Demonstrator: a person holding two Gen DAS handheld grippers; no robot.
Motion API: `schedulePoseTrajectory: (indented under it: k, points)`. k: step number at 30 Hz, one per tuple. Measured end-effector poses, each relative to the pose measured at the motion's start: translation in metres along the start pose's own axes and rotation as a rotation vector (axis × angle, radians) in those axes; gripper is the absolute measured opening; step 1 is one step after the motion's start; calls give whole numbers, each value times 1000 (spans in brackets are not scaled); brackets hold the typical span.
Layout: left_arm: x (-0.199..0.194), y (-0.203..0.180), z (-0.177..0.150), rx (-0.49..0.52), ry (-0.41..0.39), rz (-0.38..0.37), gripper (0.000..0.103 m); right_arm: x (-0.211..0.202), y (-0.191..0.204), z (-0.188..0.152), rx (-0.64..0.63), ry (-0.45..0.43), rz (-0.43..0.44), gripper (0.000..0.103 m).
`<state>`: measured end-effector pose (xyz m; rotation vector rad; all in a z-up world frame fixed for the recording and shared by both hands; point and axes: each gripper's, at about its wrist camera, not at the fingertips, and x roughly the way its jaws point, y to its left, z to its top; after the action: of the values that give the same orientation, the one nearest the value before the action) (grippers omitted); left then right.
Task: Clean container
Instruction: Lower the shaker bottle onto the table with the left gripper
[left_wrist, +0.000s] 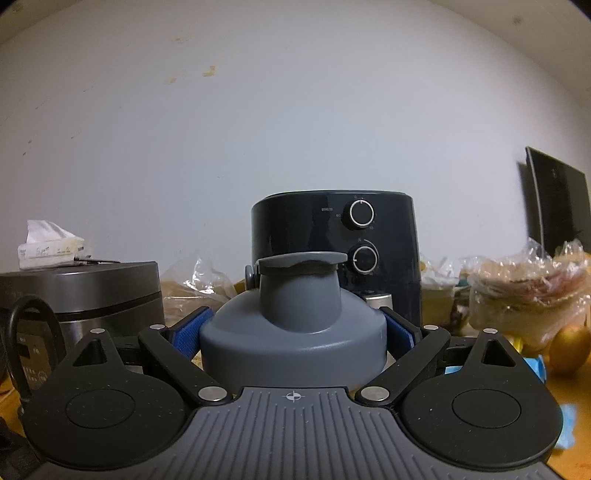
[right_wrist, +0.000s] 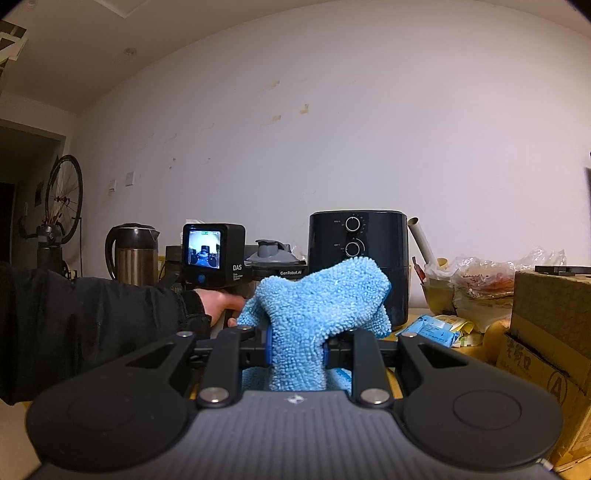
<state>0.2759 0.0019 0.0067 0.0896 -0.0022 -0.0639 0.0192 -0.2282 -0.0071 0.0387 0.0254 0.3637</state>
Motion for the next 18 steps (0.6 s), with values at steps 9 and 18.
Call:
schedulePoseTrajectory:
  k: [9,18]
  points:
    - [0,2,0,-17,-4,-2,95,-4,-3,-1,3,-10,2,22]
    - [-5,-6,2,13,-25,58,97,-9,-6,-2,9,-15,-3,22]
